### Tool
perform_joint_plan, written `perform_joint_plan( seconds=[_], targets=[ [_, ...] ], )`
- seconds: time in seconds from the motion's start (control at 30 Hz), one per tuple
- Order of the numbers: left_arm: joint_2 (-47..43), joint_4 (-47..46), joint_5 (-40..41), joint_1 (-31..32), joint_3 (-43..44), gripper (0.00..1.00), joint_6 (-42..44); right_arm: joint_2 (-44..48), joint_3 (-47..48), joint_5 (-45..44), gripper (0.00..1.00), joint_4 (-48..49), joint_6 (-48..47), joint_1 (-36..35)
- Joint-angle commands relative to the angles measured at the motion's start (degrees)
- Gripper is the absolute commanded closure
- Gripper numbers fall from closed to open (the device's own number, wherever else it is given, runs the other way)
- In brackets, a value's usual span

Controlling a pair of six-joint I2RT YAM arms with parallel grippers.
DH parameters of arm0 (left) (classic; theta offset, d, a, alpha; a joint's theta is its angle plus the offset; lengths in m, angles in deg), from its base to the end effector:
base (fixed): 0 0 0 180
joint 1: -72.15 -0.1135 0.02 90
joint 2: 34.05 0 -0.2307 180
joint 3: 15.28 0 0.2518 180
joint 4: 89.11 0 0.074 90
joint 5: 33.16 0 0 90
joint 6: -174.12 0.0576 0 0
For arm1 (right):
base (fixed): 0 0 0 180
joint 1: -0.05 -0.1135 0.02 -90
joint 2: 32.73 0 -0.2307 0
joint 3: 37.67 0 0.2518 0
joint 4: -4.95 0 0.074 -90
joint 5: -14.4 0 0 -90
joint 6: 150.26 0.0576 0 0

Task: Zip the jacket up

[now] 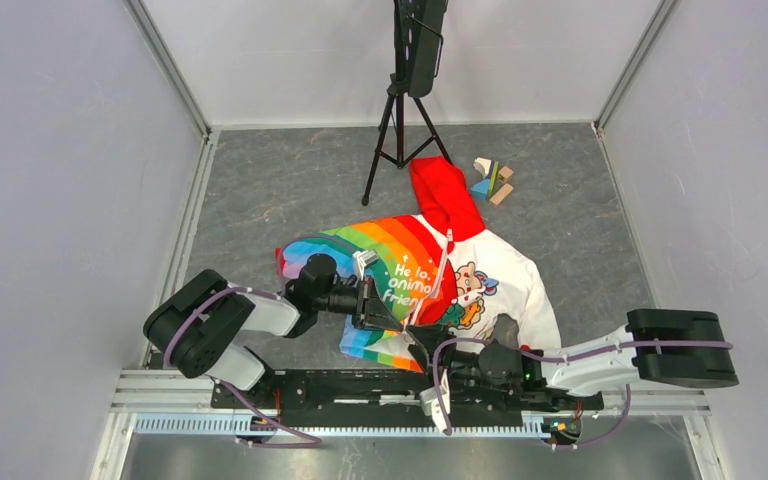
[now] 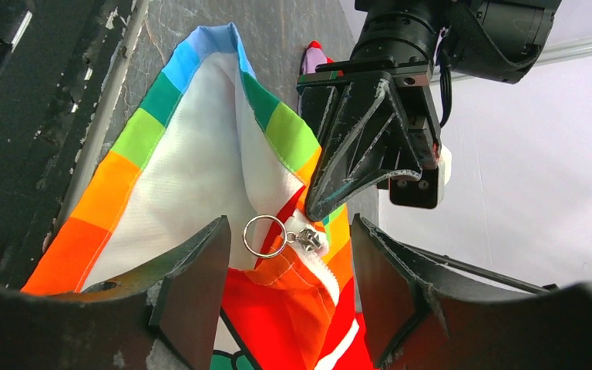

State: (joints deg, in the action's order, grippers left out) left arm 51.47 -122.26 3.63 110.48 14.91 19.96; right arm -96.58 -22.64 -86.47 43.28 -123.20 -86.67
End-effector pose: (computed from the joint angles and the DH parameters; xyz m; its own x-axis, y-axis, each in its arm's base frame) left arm 0.1641 -0.1886 0.0954 -0.9869 0.0932 -0.1315 0.1489 0.2150 -0.9652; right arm 0.0230 0.2115 0.1073 0.8589 -0.2976 -0.4167 -0.4505 -0.0521 -0.8913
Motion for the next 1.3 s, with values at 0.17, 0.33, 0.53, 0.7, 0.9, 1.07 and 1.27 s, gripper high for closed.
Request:
perform_joint_plan(
  seconds=[0.17, 0.33, 0.53, 0.7, 0.9, 1.07, 1.27],
  targets=[
    [-0.2, -3.2, -2.5, -0.2, -0.8, 0.98, -2.1, -4.6, -1.0, -2.0, 0.33, 9.8, -2.1, -0.6],
    [-0.1, -3.8, -2.5, -0.2, -0.9, 0.98, -2.2, -6.2, -1.0, -2.9, 0.31, 12.6, -2.0, -0.6],
    [0.7, -5.2, -2.7, -0.2, -1.1, 0.98, -2.9, -7.6, -2.8, -2.9, 0.31, 15.7, -1.3, -0.8],
    [1.1, -5.4, -2.6, -0.2, -1.1, 0.98, -2.9, -6.1, -2.7, -2.6, 0.32, 14.2, -0.5, -0.9],
    [2.0, -6.4, -2.5, -0.2, -1.2, 0.98, -3.2, -4.9, -3.1, -2.8, 0.37, 12.8, -0.2, -1.0],
    [2.0, -7.4, -2.6, -0.2, -1.5, 0.98, -3.9, -5.4, -3.1, -3.4, 0.47, 12.8, 0.1, -1.0],
    [1.7, -7.4, -2.6, -0.2, -1.7, 0.98, -4.0, -6.3, -3.4, -3.8, 0.51, 13.9, 0.7, -1.0]
  ],
)
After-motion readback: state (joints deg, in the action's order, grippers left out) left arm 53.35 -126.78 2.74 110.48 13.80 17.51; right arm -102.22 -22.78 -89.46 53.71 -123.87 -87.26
